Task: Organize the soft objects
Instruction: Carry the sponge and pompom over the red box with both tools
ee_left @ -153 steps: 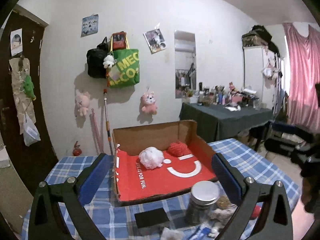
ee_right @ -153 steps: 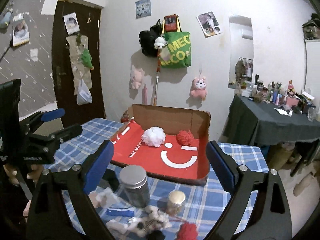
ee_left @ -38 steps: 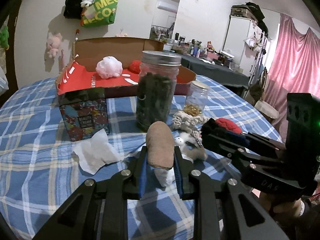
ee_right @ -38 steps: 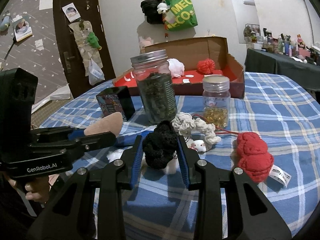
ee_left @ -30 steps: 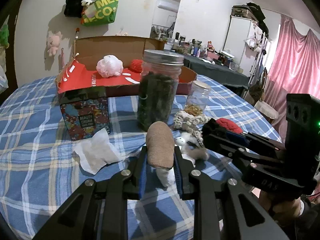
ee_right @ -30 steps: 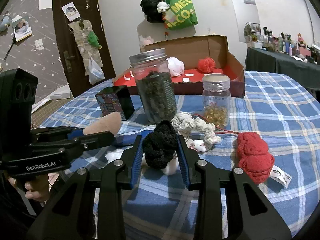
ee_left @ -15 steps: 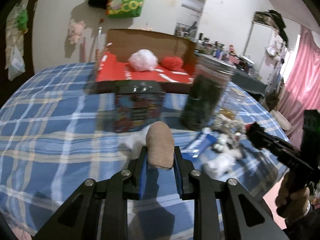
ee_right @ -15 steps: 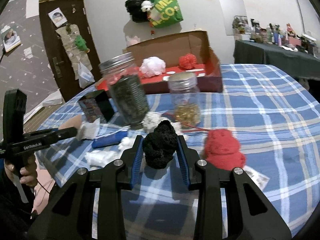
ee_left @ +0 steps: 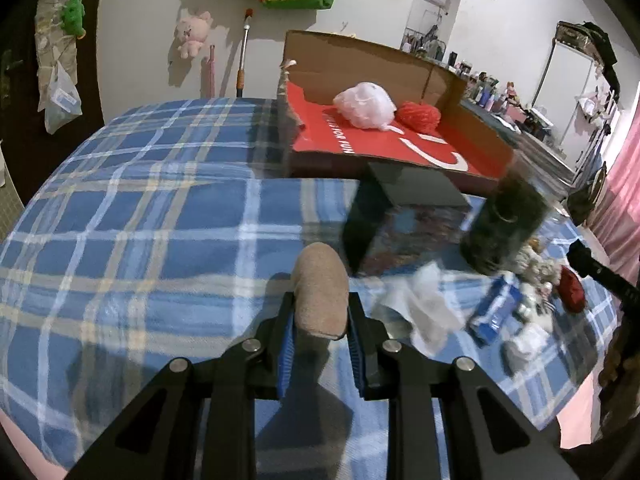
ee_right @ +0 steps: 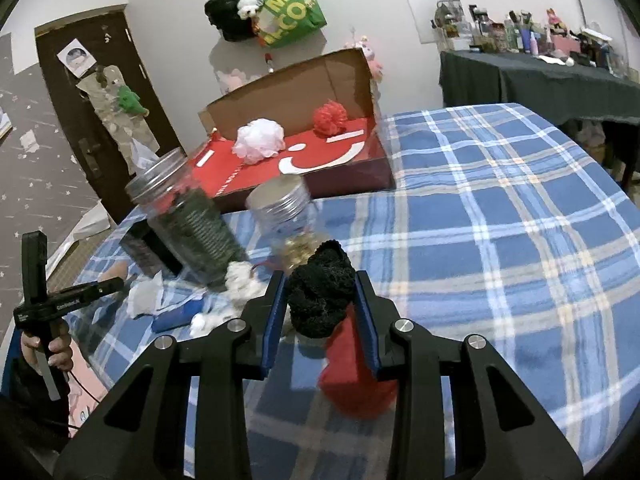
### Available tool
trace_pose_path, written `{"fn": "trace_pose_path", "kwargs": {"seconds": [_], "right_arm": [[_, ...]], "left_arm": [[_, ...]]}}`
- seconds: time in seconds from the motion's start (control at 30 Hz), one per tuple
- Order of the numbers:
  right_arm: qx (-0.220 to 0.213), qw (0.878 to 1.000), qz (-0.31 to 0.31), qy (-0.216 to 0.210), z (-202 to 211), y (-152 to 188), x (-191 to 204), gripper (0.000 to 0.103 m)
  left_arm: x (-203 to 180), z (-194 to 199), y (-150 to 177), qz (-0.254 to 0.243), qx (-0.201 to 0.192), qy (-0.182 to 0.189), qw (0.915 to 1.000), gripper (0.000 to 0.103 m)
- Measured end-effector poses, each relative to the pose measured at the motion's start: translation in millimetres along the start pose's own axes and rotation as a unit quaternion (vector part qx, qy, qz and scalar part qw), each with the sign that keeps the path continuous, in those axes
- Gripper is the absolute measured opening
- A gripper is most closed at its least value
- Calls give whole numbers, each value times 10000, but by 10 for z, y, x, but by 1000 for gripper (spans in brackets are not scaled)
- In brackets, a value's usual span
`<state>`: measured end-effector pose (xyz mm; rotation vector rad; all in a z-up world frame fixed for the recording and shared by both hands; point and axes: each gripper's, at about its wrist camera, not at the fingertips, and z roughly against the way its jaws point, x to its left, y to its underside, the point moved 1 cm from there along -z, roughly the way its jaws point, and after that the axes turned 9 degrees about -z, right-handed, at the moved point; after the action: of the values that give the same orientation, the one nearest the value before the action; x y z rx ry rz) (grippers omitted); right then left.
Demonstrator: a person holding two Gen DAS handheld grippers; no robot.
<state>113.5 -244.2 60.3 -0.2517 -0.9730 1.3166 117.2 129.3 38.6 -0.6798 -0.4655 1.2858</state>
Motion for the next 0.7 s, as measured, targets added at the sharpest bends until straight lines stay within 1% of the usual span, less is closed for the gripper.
{"fn": "trace_pose_path", "kwargs": {"seconds": [0.13, 0.3, 0.5, 0.7], "right_arm": [[190, 9998, -90, -43, -101, -166, -100, 32], [391, 9991, -100, -132, -232, -370, -198, 32], [636, 9975, -68, -287, -396, -593, -264, 32], [815, 9951, -13, -564, -504, -734, -250, 32]], "left_arm": [[94, -77, -136, -142, 19, 49, 9999, 25], [144, -160, -323, -346, 9, 333, 9988, 25], [199, -234, -517, -599, -14, 433, 9973, 25], [267, -260, -681, -805, -70, 499, 9955, 25]]}}
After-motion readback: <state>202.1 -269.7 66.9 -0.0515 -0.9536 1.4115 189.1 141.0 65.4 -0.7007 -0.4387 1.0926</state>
